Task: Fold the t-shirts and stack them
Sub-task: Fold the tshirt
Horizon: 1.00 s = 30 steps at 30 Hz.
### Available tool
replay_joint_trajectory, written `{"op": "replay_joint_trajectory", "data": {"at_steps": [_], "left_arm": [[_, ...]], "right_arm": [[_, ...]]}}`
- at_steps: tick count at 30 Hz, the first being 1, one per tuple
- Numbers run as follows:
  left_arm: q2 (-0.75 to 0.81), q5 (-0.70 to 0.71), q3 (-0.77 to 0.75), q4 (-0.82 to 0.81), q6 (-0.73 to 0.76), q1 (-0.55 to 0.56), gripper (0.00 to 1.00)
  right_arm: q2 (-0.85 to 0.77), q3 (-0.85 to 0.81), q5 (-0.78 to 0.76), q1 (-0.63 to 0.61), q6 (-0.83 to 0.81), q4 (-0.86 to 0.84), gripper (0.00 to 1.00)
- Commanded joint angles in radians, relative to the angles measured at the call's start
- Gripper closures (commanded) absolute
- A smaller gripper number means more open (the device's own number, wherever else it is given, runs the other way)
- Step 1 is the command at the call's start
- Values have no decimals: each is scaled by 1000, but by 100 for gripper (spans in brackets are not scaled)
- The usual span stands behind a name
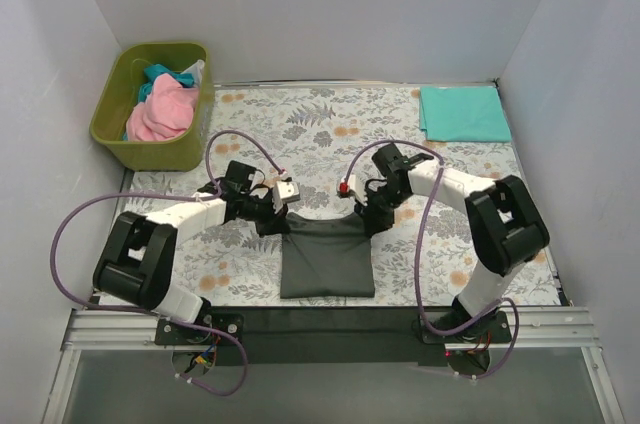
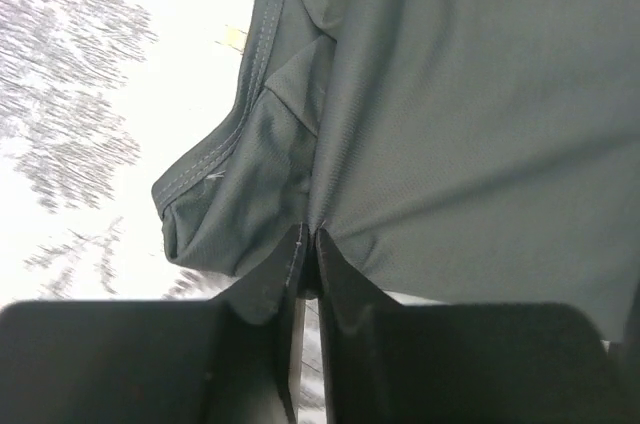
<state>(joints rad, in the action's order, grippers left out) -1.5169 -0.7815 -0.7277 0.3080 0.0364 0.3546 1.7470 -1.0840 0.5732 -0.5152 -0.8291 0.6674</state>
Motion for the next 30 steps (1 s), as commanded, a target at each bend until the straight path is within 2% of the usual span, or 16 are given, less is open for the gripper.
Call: {"op": "replay_joint_trajectory", "data": {"at_steps": [1, 4, 8, 9, 14, 21, 25, 30], "left_arm": [[115, -7, 34, 63, -23, 9, 90], [153, -4, -15, 126, -30, 9, 76], [236, -54, -98, 181, -27, 9, 68], [250, -59, -102, 159, -29, 12, 61], [212, -36, -121, 103, -29, 105, 57], [95, 5, -141, -4, -93, 213, 56], [40, 31, -125, -49, -104, 254, 55], [0, 99, -69, -148, -115, 307, 55]], "right_arm": [[-127, 59, 36, -11, 106, 9, 76], [-204, 35, 30, -3, 152, 32, 60], [-213, -103, 48, 44, 192, 35, 56], [-193, -131, 65, 58, 202, 38, 56], [14, -302, 210, 60, 278, 29, 62], [239, -428, 361, 20, 393, -22, 71], [310, -409, 418, -2, 447, -71, 76], [364, -340, 422, -43, 476, -127, 77]]}}
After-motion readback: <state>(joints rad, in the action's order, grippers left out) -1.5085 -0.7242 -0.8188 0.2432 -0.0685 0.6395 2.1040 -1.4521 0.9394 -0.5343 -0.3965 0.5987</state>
